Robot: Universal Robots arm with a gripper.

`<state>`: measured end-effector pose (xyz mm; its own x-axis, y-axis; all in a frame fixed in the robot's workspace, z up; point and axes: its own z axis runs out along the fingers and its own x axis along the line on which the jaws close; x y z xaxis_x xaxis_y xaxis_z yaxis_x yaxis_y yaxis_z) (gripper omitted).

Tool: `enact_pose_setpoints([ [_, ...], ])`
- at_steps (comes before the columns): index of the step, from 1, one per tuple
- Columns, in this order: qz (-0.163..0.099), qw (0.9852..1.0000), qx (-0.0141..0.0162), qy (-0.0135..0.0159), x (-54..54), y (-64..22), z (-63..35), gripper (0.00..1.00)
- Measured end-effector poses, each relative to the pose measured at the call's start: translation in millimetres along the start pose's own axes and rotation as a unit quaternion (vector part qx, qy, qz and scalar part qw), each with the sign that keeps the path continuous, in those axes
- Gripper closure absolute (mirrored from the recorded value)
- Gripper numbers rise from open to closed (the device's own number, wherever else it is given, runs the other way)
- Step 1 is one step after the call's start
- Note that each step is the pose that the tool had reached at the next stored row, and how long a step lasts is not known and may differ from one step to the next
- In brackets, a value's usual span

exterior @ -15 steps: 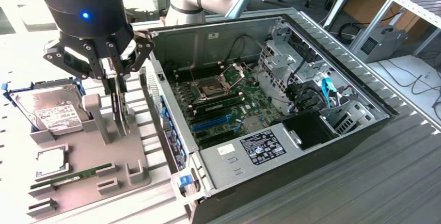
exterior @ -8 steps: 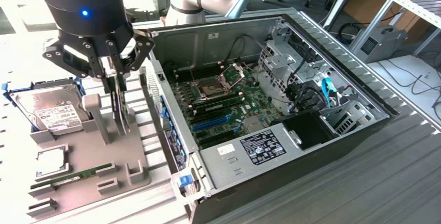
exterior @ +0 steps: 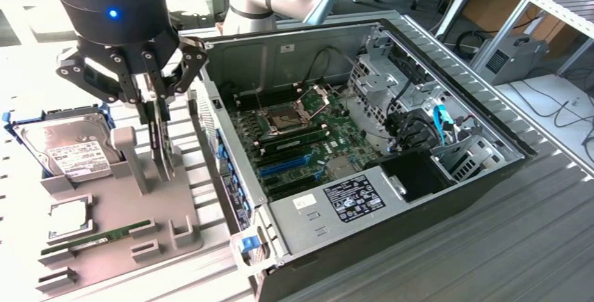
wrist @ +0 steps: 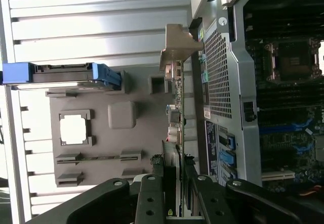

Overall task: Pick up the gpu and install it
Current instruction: 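Pick up the gpu and move the gpu toward the slot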

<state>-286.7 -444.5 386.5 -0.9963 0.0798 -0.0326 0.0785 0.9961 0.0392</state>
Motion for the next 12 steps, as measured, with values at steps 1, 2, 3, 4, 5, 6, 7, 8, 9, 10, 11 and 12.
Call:
enact_pose_setpoints([
  [1, 0.000, 1.0000, 0.0000, 0.0000, 0.0, 0.0, -0.3, 0.73],
  [2, 0.000, 1.0000, 0.0000, 0.0000, 0.0, 0.0, -0.7, 0.73],
  [3, 0.000, 1.0000, 0.0000, 0.0000, -0.1, 0.1, -1.2, 0.73],
  [4, 0.000, 1.0000, 0.0000, 0.0000, -0.1, 0.1, -1.8, 0.73],
  [5, 0.000, 1.0000, 0.0000, 0.0000, -0.1, 0.1, -2.2, 0.73],
  [6, 0.000, 1.0000, 0.0000, 0.0000, -0.1, 0.1, -2.6, 0.73],
  [7, 0.000, 1.0000, 0.0000, 0.0000, -0.1, 0.1, -3.1, 0.73],
  [8, 0.000, 1.0000, 0.0000, 0.0000, -0.2, 0.2, -3.8, 0.73],
  [9, 0.000, 1.0000, 0.0000, 0.0000, -0.2, 0.2, -4.4, 0.73],
  [10, 0.000, 1.0000, 0.0000, 0.0000, -0.3, 0.2, -5.0, 0.73],
  [11, 0.000, 1.0000, 0.0000, 0.0000, -0.3, 0.2, -5.5, 0.73],
  [12, 0.000, 1.0000, 0.0000, 0.0000, -0.3, 0.2, -6.0, 0.73],
])
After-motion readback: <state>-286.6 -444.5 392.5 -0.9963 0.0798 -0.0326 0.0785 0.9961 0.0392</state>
